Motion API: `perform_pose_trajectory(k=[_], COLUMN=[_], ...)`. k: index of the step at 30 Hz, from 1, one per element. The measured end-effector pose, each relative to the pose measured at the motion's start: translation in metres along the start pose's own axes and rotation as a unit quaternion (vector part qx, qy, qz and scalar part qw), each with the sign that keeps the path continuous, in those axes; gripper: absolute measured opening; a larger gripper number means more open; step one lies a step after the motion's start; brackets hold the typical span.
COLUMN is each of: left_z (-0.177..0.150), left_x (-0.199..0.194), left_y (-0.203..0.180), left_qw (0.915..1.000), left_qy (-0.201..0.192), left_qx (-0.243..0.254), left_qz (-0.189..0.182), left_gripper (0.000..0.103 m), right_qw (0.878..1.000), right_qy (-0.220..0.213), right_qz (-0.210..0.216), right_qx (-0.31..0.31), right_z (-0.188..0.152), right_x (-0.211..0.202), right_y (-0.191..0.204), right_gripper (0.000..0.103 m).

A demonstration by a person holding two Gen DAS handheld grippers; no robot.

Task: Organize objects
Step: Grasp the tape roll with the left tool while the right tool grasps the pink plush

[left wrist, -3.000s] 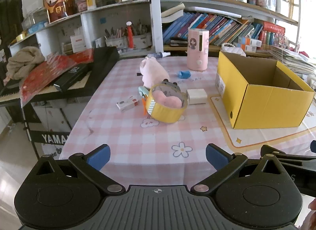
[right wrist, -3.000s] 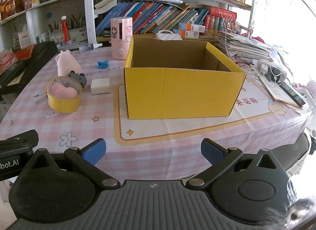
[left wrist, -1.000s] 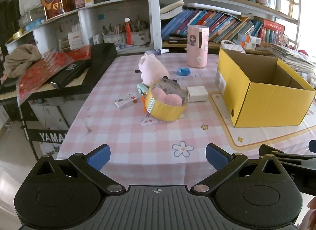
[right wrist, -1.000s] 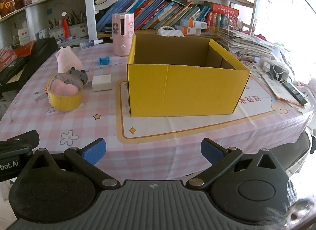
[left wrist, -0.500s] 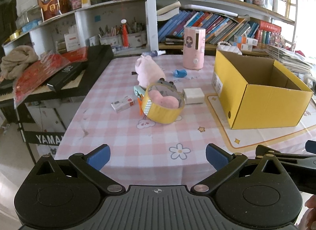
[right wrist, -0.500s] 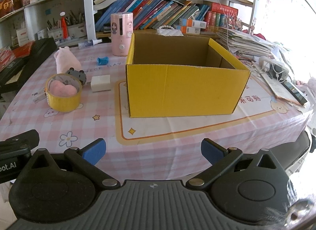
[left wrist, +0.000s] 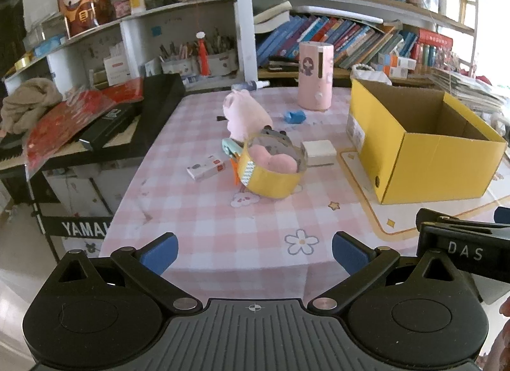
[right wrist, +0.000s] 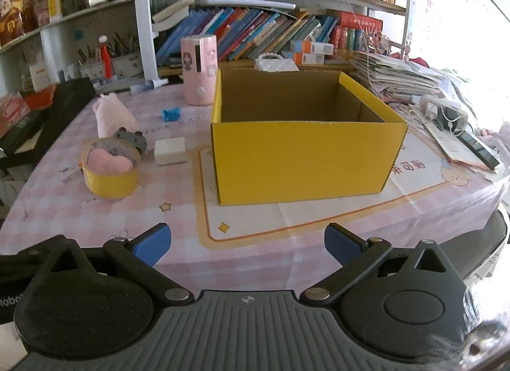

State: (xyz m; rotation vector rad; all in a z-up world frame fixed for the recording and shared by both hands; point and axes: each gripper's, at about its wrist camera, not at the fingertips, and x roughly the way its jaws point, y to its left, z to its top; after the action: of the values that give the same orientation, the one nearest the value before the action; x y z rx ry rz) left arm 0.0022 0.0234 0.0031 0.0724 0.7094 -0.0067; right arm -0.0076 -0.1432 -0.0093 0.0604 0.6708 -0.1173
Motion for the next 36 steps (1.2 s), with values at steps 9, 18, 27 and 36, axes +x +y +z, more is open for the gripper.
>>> perform_pose_trajectory(k=[9, 18, 27, 36], left_z=[0.000, 0.004, 0.019, 0.047], left_x=[0.010, 0.025, 0.049, 0.097], left_y=[0.013, 0.026, 0.028, 0.016], left_qw=[0.9995, 0.9986, 0.9988, 0.9987], left_qy=[0.029, 0.026, -0.024, 0.002], left_qx=[-0.010, -0.047, -0.027, 0.017], left_qz=[0.011, -0.004, -0.033, -0.048], left_gripper=[0.103, 0.103, 0.103, 0.103], right_qw=[0.997, 0.992, 0.985, 0.980], right_qy=[-0.061, -0.084, -0.084, -0.036], right_qz=[0.045, 0.086, 0.137, 0.190], right_qx=[-0.006, -0.036, -0.063, -0.055], right_z=[0.007, 0.024, 0.054, 0.096], right_x=[-0.014, -0.005, 0.031, 0.083], right_y=[0.013, 0.034, 0.055, 0.064], right_gripper=[0.102, 0.089, 0.089, 0.074])
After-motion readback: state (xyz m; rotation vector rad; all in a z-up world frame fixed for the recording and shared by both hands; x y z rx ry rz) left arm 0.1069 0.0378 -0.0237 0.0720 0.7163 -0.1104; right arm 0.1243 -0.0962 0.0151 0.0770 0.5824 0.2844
